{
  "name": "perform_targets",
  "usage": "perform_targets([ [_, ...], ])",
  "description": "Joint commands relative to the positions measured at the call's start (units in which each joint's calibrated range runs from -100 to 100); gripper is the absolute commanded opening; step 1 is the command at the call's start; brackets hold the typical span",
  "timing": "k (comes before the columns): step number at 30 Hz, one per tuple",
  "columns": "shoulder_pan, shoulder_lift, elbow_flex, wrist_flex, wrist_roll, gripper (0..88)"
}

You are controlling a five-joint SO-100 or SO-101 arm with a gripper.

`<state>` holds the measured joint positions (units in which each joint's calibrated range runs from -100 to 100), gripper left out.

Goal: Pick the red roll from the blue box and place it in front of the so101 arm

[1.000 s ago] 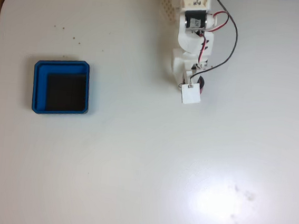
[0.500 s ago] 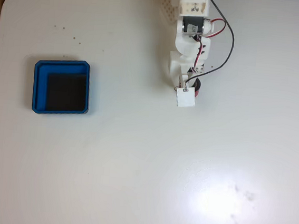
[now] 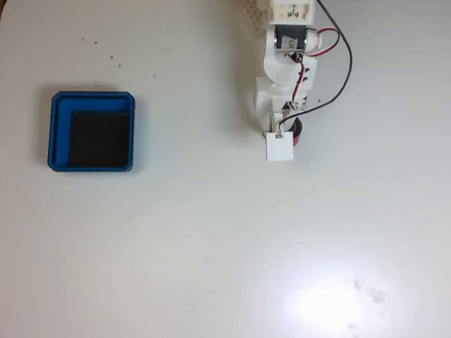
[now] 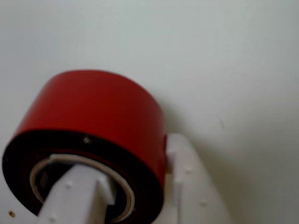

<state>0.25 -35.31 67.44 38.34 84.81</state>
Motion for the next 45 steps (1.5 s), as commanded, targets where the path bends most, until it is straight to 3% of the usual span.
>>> perform_targets([
  [1,0.5,0.1,-0.1,-1.0,0.0,0.5],
  [21,0.5,2.9,-0.5,-1.1,0.3,0.8],
  [27,0.5,2.7,-0.5,-1.1,-0.1,6.4],
  [35,0.6,1.9,-0.7,-1.2,0.2,6.9],
  [45,3.3,-22.2,-0.1,-1.1,0.4,6.9],
])
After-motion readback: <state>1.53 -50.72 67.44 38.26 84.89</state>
